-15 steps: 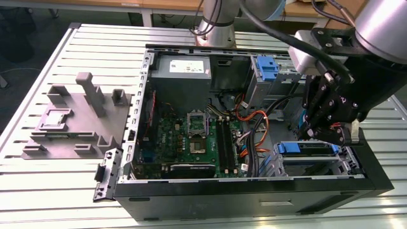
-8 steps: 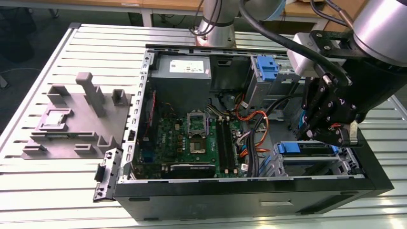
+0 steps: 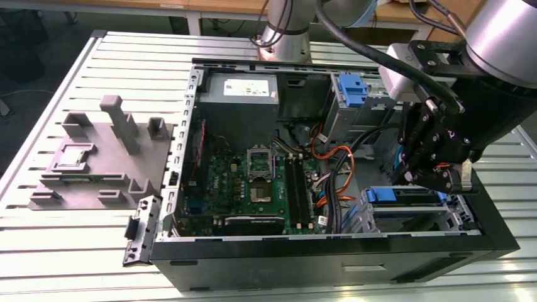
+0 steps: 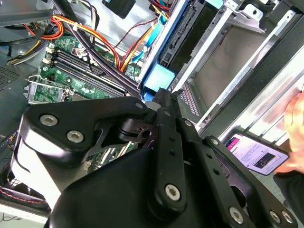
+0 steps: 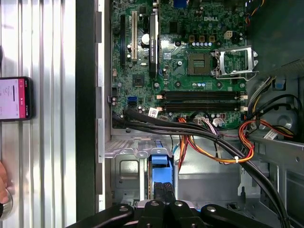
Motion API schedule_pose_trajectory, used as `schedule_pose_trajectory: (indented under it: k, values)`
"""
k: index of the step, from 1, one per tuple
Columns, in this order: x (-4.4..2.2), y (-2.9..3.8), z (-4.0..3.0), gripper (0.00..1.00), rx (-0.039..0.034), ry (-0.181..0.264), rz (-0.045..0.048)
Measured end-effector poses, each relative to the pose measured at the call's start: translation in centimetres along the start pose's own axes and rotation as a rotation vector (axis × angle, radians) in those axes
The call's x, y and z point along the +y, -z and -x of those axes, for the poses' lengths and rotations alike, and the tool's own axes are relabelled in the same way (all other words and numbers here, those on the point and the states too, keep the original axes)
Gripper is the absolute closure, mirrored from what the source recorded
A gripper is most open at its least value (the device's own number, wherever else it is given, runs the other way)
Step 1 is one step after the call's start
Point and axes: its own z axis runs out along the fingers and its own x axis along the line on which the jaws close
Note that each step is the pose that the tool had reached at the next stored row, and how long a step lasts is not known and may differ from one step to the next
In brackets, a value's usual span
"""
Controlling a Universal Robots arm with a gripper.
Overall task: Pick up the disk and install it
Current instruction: 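Insert the first disk wire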
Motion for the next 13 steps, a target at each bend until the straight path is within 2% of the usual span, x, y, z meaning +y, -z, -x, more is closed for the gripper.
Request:
schedule_pose_trajectory:
  k: [5, 13]
  values:
    - [-0.42, 0.00, 0.01, 0.90, 0.0000, 0.000, 0.0000]
    - [-0.46, 0.29, 0.02, 0.90, 0.0005, 0.000, 0.0000]
